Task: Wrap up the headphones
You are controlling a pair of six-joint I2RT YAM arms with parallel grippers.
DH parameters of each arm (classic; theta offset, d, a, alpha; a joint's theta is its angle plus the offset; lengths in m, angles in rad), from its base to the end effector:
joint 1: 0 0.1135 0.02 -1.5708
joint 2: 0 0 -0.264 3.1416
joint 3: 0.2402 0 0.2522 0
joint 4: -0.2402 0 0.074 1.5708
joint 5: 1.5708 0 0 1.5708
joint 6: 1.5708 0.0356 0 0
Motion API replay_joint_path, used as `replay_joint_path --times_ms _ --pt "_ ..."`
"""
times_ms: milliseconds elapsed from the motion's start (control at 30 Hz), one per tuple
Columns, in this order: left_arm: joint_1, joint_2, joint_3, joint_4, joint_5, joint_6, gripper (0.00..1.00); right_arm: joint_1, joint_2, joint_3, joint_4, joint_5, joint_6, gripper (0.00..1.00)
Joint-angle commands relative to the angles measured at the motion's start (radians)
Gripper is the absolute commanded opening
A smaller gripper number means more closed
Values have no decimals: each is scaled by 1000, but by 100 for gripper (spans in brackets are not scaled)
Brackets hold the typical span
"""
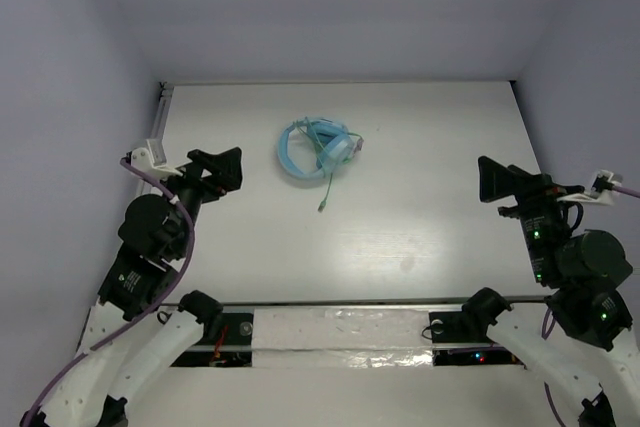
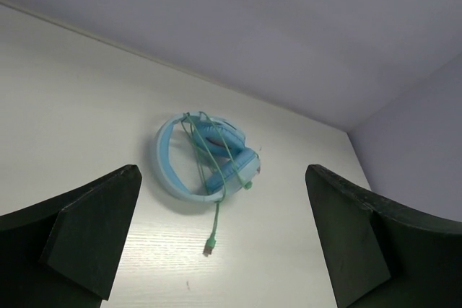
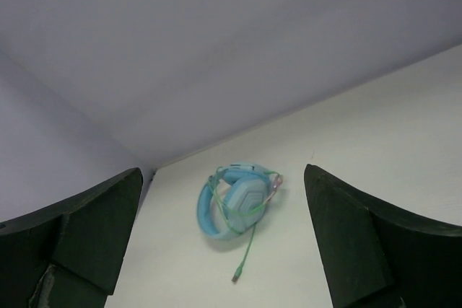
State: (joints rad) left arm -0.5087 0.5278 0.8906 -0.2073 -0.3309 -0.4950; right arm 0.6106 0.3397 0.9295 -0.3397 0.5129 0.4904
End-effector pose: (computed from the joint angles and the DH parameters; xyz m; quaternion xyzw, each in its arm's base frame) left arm 0.0982 -0.0415 0.4062 -0.1208 0.6420 -0.2667 0.7086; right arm 0.0453 0.0104 0.4136 0.1643 0.6043 0.2670 0.7325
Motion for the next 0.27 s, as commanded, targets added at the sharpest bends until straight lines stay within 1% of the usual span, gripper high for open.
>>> replay_joint_path --times_ms 0,233 --pt "1 3 -19 -15 13 44 99 6 21 -15 -24 24 16 100" --pt "1 24 -30 2 18 72 99 6 22 -27 10 0 27 100"
